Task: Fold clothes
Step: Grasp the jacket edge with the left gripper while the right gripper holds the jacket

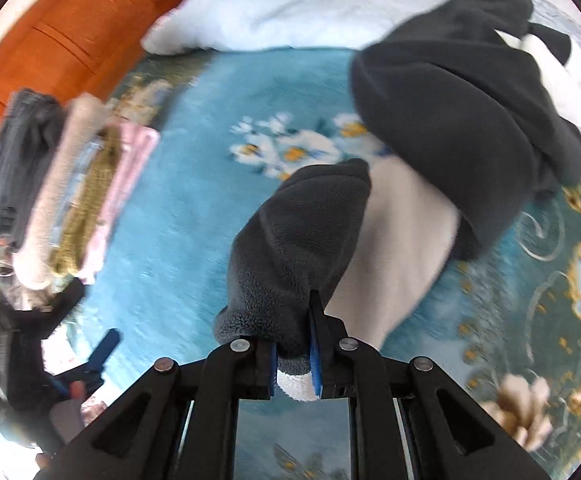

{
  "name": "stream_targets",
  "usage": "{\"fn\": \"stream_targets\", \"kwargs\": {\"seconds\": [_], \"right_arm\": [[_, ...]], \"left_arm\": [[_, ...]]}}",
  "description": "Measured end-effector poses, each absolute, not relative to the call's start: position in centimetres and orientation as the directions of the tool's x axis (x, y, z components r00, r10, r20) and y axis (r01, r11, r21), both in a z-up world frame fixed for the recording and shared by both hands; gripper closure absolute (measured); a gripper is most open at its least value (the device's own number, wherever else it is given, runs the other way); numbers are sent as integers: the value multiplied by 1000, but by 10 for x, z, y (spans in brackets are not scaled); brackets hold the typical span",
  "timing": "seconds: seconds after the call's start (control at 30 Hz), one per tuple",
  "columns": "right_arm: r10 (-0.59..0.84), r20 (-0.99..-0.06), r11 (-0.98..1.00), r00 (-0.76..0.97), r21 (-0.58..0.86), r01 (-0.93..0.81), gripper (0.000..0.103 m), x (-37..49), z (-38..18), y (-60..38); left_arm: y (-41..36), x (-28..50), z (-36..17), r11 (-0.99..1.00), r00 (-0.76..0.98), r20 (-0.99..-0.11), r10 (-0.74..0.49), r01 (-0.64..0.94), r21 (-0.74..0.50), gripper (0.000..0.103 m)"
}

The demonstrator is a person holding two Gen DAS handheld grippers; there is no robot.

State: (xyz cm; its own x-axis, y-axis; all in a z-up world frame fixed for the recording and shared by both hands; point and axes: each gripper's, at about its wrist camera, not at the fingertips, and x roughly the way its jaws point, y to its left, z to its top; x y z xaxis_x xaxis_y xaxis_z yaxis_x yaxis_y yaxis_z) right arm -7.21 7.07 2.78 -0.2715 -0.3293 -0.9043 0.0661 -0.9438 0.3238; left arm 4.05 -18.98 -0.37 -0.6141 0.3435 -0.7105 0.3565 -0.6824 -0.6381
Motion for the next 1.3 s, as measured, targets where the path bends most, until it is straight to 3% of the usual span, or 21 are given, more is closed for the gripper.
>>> {"fn": "stream_targets", "kwargs": {"seconds": [0.17, 0.3, 0.47, 0.77, 0.97, 1.07, 1.13, 1.2, 1.3], "right_arm": [[-363, -888, -927, -284, 314, 203, 90, -62, 40, 73], [-442, -850, -873, -286, 335, 355, 90, -42, 60, 73], [-499, -822, -805, -275, 322, 498, 90, -4, 78, 71], [-493, -826, -819, -273, 334, 467, 90, 33, 61, 88], [-494, -824, -817, -278, 330, 473, 90, 31, 63, 99], [-476, -835, -826, -275, 318, 466, 90, 33, 59, 106], [-464, -843, -832, -273, 309, 461, 89, 34, 56, 110], [-452, -850, -838, -271, 300, 456, 89, 35, 54, 115], [-434, -861, -846, -267, 287, 449, 87, 36, 50, 121]], "left_arm": [[-159, 45, 6, -747, -572, -735, 363, 292, -597, 0], [-159, 58, 0, -691, -543, -730, 415, 334, -641, 0], [-169, 85, -8, -535, -568, -661, 490, 402, -743, 0], [-117, 72, 3, -511, -429, -597, 678, 308, -802, 0], [-74, 50, -14, -532, -314, -620, 719, 324, -782, 1], [-62, 46, -20, -547, -264, -637, 724, 343, -764, 14], [-55, 45, -23, -563, -237, -652, 720, 350, -749, 40], [-51, 45, -25, -577, -227, -665, 711, 352, -737, 56], [-44, 45, -28, -598, -212, -685, 697, 354, -719, 67]]}}
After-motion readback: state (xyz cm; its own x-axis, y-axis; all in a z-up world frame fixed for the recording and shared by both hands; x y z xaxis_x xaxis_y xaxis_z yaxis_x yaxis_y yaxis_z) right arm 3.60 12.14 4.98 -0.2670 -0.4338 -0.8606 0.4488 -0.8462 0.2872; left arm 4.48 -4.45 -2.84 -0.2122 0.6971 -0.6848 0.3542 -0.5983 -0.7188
